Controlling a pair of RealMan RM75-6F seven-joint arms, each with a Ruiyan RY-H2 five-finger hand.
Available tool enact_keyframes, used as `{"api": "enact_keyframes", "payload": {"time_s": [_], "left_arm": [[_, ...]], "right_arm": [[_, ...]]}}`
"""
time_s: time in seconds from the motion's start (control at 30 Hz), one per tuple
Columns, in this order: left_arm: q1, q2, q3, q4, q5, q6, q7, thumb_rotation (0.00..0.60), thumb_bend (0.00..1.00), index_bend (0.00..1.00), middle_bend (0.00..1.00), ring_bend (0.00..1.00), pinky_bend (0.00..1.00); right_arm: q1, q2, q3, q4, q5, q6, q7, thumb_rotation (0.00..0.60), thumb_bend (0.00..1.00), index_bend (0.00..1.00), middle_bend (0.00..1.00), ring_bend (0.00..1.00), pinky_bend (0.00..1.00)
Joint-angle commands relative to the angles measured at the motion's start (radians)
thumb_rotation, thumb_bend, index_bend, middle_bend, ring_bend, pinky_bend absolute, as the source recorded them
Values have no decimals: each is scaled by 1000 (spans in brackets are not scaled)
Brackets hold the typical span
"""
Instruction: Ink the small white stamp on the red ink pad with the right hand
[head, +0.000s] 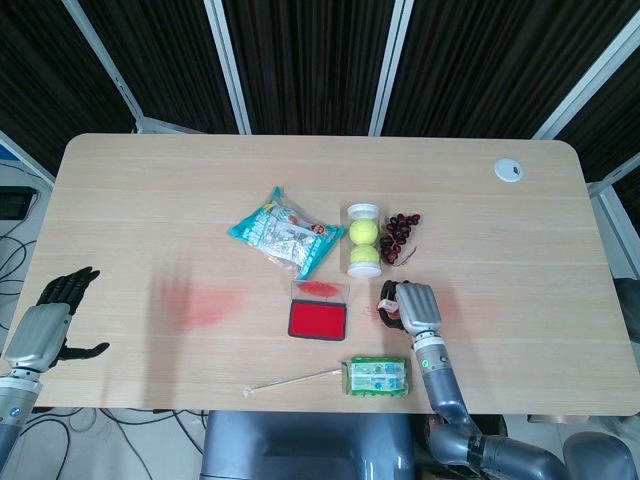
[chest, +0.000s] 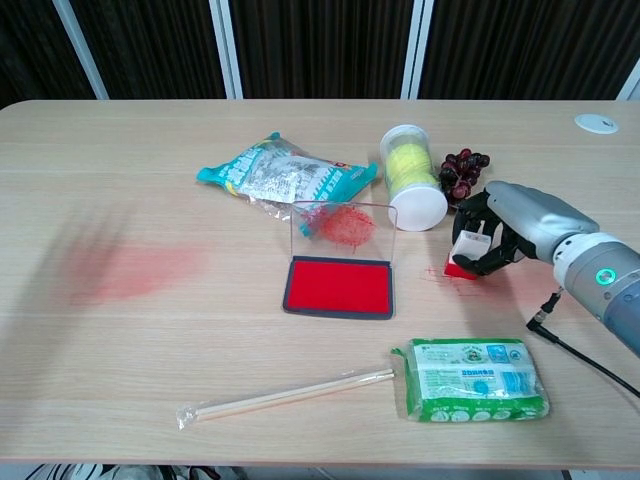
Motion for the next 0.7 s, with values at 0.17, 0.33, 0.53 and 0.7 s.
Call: {"api": "enact_keyframes", "payload": {"time_s": [0.17,0.33,0.53,0.7], "left_arm": [[0,0,0,-1,-1,-2,0,600,38,0,0,0,0],[0,1,0,-2,-1,-2,0,600,38,0,0,0,0],[-1,2,0,-2,-3,-5,-1,600,38,0,0,0,0],[-1,2,0,-3,-4,-6,0,600,38,0,0,0,0]], "right_arm": [[0,9,5,-16,12,-9,-17,600,522,746,552,468,520],[1,14,7,-25,24,-16,-33,600,509,724,537,458,520],[2,18,9,-33,37,-22,-50,600,504,706,523,452,514],[3,24,7,-39,46,-31,-60,600,496,678,499,440,488]]}}
